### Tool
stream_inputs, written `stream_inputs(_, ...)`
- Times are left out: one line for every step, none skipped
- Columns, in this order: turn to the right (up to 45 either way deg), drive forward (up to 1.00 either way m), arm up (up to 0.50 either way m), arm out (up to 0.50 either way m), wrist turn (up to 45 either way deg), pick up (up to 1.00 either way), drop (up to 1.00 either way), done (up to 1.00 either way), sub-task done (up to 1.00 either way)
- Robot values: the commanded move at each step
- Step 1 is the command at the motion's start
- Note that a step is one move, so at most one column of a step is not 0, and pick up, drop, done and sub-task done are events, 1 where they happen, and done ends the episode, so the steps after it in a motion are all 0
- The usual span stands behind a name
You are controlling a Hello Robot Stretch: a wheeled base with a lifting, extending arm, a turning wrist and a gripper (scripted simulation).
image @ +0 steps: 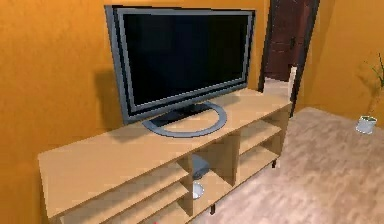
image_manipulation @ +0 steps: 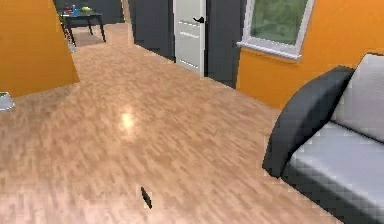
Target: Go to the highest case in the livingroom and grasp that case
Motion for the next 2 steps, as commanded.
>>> stream_inputs(0.0,0.05,0.00,0.00,0.0,0.00,0.00,0.00,0.00)
stream_inputs(45.0,0.00,0.00,0.00,0.0,0.00,0.00,0.00,0.00)
